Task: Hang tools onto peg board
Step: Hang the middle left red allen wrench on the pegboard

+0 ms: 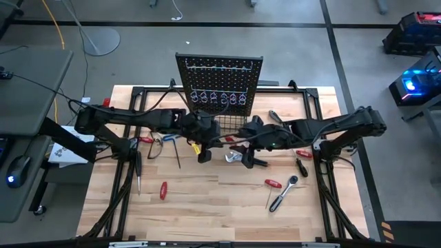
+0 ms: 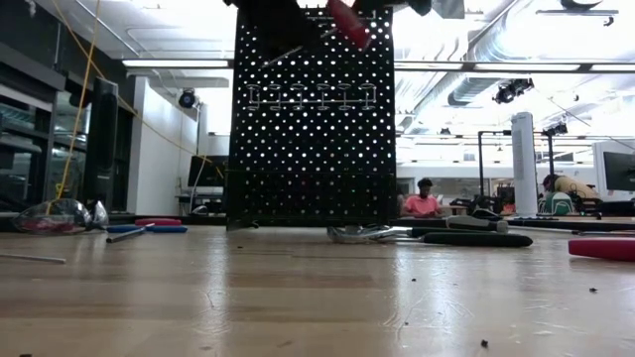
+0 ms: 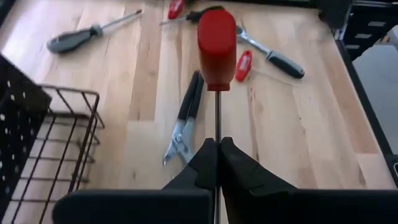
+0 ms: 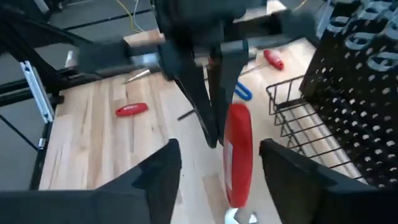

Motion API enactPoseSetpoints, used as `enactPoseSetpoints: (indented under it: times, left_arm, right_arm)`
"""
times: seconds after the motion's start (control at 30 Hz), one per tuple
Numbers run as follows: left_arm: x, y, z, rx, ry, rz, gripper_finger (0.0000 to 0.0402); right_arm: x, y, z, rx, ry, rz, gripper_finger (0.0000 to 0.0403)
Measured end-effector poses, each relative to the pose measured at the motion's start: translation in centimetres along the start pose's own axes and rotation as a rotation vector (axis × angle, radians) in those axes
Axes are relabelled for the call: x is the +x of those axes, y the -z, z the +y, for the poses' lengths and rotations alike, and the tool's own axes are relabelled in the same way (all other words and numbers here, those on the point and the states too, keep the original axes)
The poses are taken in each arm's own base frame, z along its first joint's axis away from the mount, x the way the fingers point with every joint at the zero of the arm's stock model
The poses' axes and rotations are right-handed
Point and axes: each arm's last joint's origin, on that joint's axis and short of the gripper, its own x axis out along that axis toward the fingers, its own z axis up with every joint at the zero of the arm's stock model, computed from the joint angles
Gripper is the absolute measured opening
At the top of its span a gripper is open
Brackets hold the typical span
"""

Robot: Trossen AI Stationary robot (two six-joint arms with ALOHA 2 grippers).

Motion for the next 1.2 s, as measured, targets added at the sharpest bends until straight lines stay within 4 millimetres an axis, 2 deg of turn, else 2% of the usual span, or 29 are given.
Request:
enactPoseSetpoints:
  times: [0.13,0.3,0.43,0.53,0.63,0.8,1.07,1.2]
  left_arm:
    - [-1.1,1.1,0.0,-0.056,-0.006,0.006,0.0001]
    - [-5.7,2.7,0.2,-0.156,-0.139,-0.138,0.0000]
    - [-10.4,4.4,0.9,-0.263,-0.327,-0.475,0.0000]
    - [-12.4,6.5,1.9,-0.349,-0.452,-0.749,0.0000]
    - [-12.4,8.9,3.0,-0.395,-0.528,-0.942,0.0000]
    - [-9.7,11.2,4.6,-0.421,-0.576,-0.964,0.0000]
    - [-7.8,10.3,5.9,-0.305,-0.587,-1.043,0.0000]
    - [-7.5,10.2,6.2,-0.278,-0.681,-1.033,0.0000]
  right_arm:
    - [-1.7,-1.2,-0.4,-0.027,0.066,0.032,0.0221]
    - [-4.0,-2.8,-1.0,-0.067,0.210,0.043,0.0223]
    - [-4.6,-3.4,-1.2,-0.089,0.263,0.014,0.0223]
    - [-4.5,-3.5,-1.2,-0.081,0.278,-0.001,0.0224]
    - [-4.2,-3.5,-1.1,-0.068,0.283,-0.008,0.0224]
    - [-4.1,-3.8,-1.0,-0.003,0.307,-0.054,0.0224]
    - [-4.1,-4.2,-0.9,0.090,0.303,-0.111,0.0224]
    - [-4.1,-4.4,-0.9,0.100,0.310,-0.133,0.0224]
